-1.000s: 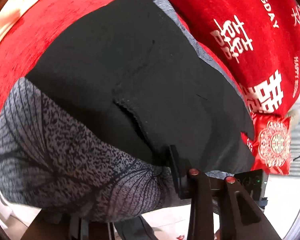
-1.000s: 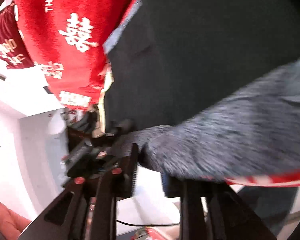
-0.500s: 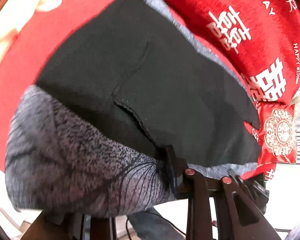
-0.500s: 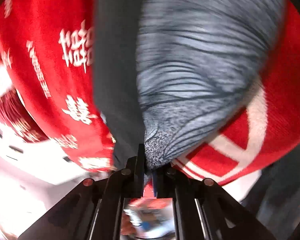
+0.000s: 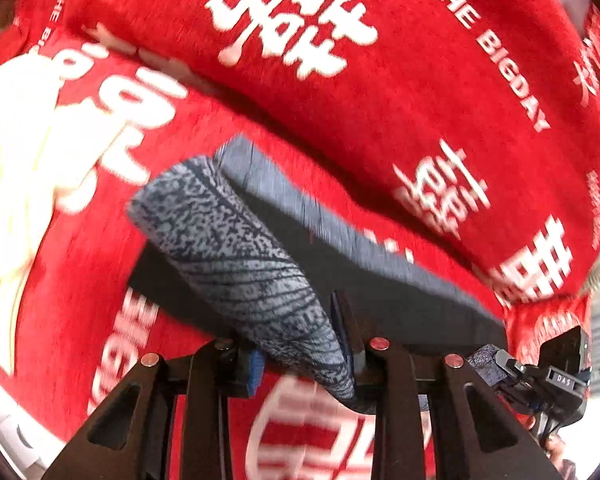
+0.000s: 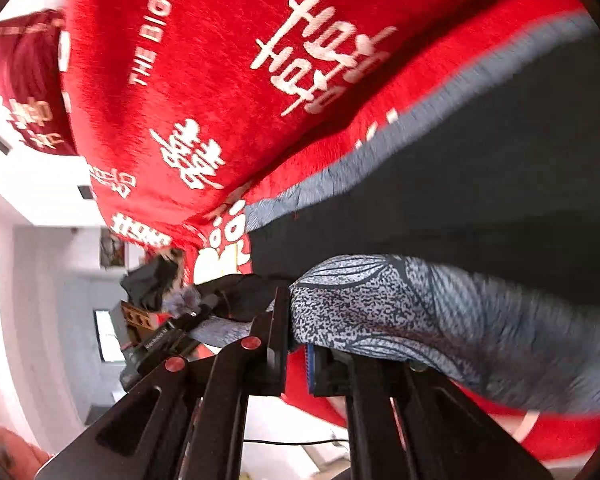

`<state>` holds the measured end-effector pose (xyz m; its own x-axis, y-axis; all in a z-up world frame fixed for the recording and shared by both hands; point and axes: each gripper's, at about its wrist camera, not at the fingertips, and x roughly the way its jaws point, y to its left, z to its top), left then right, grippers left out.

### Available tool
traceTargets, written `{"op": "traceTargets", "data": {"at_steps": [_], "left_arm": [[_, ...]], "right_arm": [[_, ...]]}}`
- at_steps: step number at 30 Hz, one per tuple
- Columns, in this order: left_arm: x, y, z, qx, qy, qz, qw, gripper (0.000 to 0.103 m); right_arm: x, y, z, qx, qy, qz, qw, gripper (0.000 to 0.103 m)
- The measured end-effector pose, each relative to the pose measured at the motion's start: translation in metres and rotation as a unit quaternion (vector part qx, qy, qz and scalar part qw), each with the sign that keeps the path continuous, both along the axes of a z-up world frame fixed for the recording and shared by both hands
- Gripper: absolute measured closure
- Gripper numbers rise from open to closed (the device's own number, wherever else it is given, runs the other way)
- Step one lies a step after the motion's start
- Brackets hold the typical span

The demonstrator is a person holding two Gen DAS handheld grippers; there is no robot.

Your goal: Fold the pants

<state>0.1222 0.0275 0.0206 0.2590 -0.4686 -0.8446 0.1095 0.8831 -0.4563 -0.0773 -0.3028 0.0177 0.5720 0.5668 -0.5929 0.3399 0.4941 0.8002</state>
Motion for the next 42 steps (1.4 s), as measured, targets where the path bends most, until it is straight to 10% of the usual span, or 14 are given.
{"op": "traceTargets", "data": {"at_steps": [9, 12, 17, 22, 27, 28, 31, 36, 42], "left_arm": [[0.083, -0.052, -0.084, 0.088, 0.004, 0.029, 0.9957, 0.061], [0.088, -0.048, -0.091, 0.080, 0.018, 0.051, 0.9953, 0.061], [0.071, -0.029, -0.054, 0.094, -0.001, 0.058, 0.9938, 0.056], [0.062, -0.016, -0.034, 0.136, -0.016, 0.051, 0.9893, 0.056], [0.059, -0.051, -0.059, 0.160, 0.003, -0.001, 0.9872, 0.056], [0.057, -0.056, -0.064, 0.159, 0.005, -0.006, 0.9873, 0.056], [0.053, -0.066, -0.073, 0.168, 0.002, -0.012, 0.9857, 0.056], [0.056, -0.067, -0.088, 0.221, -0.017, -0.003, 0.9752, 0.056], [0.050, -0.084, -0.091, 0.273, -0.041, -0.038, 0.9605, 0.050]], "right_arm": [[0.125, -0.057, -0.118, -0.015, 0.115, 0.061, 0.991, 0.092], [0.130, -0.064, -0.129, 0.012, 0.088, 0.071, 0.994, 0.095], [0.120, -0.054, -0.083, -0.034, 0.044, 0.121, 0.991, 0.021], [0.128, -0.015, -0.027, -0.122, 0.003, 0.177, 0.977, 0.021], [0.183, 0.050, -0.043, -0.273, -0.007, 0.303, 0.913, 0.024], [0.190, 0.060, -0.053, -0.308, 0.000, 0.324, 0.895, 0.031], [0.210, 0.077, -0.089, -0.354, 0.055, 0.371, 0.857, 0.098], [0.228, 0.064, -0.094, -0.359, 0.056, 0.332, 0.871, 0.098], [0.227, 0.032, -0.107, -0.329, 0.082, 0.274, 0.900, 0.071]]}}
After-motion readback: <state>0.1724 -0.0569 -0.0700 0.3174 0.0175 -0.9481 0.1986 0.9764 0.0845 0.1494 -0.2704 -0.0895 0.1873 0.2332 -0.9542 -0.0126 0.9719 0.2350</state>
